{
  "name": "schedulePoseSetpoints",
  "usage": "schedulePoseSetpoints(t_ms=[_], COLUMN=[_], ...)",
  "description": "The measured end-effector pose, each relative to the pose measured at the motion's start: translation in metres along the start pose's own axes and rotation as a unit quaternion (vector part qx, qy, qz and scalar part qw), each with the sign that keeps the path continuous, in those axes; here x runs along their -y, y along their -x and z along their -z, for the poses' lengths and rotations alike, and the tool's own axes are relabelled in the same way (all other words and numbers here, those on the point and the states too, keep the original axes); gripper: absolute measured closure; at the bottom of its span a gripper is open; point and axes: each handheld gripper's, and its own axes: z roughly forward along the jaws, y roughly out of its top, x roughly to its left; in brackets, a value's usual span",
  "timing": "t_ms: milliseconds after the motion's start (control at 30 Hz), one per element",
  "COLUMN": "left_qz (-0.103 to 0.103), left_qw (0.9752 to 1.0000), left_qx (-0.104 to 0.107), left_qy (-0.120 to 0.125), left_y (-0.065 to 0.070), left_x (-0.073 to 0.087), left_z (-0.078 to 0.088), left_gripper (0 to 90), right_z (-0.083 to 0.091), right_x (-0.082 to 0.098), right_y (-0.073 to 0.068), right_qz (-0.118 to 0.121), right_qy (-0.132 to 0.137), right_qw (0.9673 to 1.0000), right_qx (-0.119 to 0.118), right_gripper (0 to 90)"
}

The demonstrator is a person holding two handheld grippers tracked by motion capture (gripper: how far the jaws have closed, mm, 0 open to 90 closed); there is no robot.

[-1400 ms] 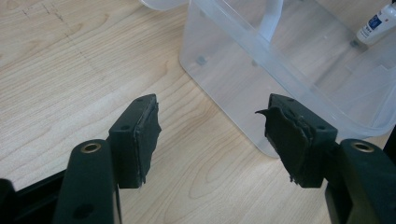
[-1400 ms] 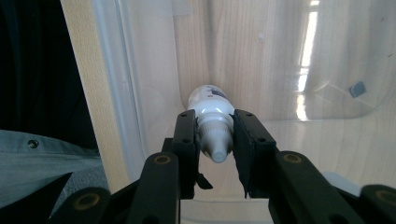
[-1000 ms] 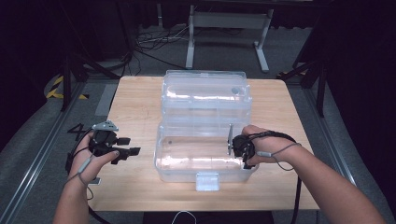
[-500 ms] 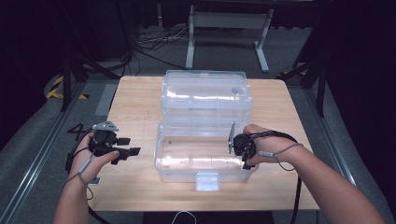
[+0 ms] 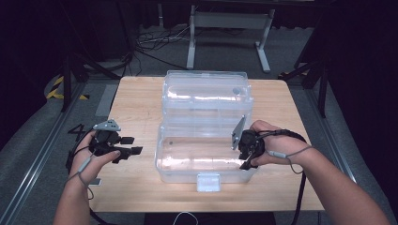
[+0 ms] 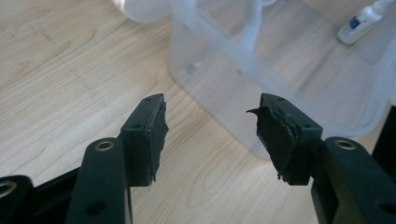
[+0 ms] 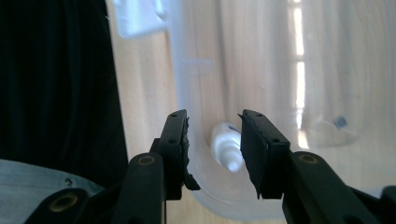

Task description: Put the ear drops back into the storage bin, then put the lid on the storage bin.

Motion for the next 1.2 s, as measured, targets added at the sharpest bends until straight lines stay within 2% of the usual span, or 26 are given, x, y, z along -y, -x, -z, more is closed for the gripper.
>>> schedulePoseSetpoints(t_ms=[100, 167, 233, 333, 400, 500, 600, 700, 733, 767, 800, 967, 1000, 1100, 1200], left_qz=[-0.001, 0.003, 0.008, 0.008, 0.008, 0.013, -0.011, -0.019, -0.016, -0.019, -0.023, -0.041, -0.048, -0.049, -0.050], left_qw=[1.0000, 0.9997, 0.9995, 0.9996, 0.9994, 0.9988, 0.9988, 0.9987, 0.9987, 0.9986, 0.9985, 0.9979, 0.9973, 0.9967, 0.9967], left_qx=[0.003, 0.010, 0.010, 0.002, -0.006, -0.010, -0.016, -0.004, -0.002, 0.000, 0.001, 0.000, 0.001, 0.000, -0.002], left_qy=[0.007, 0.021, 0.028, 0.028, 0.034, 0.047, 0.044, 0.047, 0.048, 0.049, 0.050, 0.051, 0.055, 0.064, 0.064], left_y=[0.001, 0.000, 0.000, 0.001, 0.003, 0.004, 0.009, 0.013, 0.015, 0.016, 0.017, 0.022, 0.023, 0.024, 0.024], left_x=[-0.004, -0.007, -0.008, -0.011, -0.015, -0.019, -0.026, -0.033, -0.035, -0.039, -0.042, -0.056, -0.063, -0.071, -0.084], left_z=[0.001, 0.000, 0.000, -0.002, -0.003, -0.003, -0.003, -0.003, -0.004, -0.003, -0.003, -0.004, -0.004, -0.003, -0.003], left_gripper=[43.1, 42.7, 42.3, 37.2, 34.9, 33.4, 35.4, 39.8, 40.5, 41.4, 42.0, 39.8, 39.1, 37.8, 37.7], right_z=[-0.005, -0.010, -0.011, -0.019, -0.025, -0.033, -0.043, -0.049, -0.049, -0.050, -0.049, -0.049, -0.050, -0.050, -0.051], right_x=[-0.002, -0.001, -0.001, 0.003, 0.006, 0.008, 0.011, 0.012, 0.013, 0.013, 0.013, 0.014, 0.015, 0.016, 0.018], right_y=[-0.006, -0.007, -0.008, -0.009, -0.010, -0.010, -0.011, -0.011, -0.012, -0.013, -0.014, -0.016, -0.016, -0.016, -0.015], right_qz=[0.001, 0.002, -0.004, -0.009, -0.016, -0.014, -0.020, -0.016, -0.009, -0.013, -0.003, -0.005, -0.006, -0.004, -0.004], right_qy=[0.020, 0.034, 0.033, 0.057, 0.062, 0.073, 0.073, 0.079, 0.082, 0.084, 0.088, 0.090, 0.100, 0.099, 0.113], right_qw=[0.9998, 0.9994, 0.9995, 0.9983, 0.9979, 0.9972, 0.9971, 0.9967, 0.9966, 0.9963, 0.9961, 0.9959, 0.9950, 0.9951, 0.9936], right_qx=[-0.006, -0.002, -0.002, 0.001, 0.001, 0.004, 0.003, -0.008, -0.010, -0.010, -0.006, 0.001, 0.001, 0.002, 0.002], right_gripper=[61.3, 61.8, 62.0, 63.0, 63.5, 64.4, 68.3, 76.8, 79.0, 80.5, 81.1, 81.7, 81.8, 81.8, 81.7])
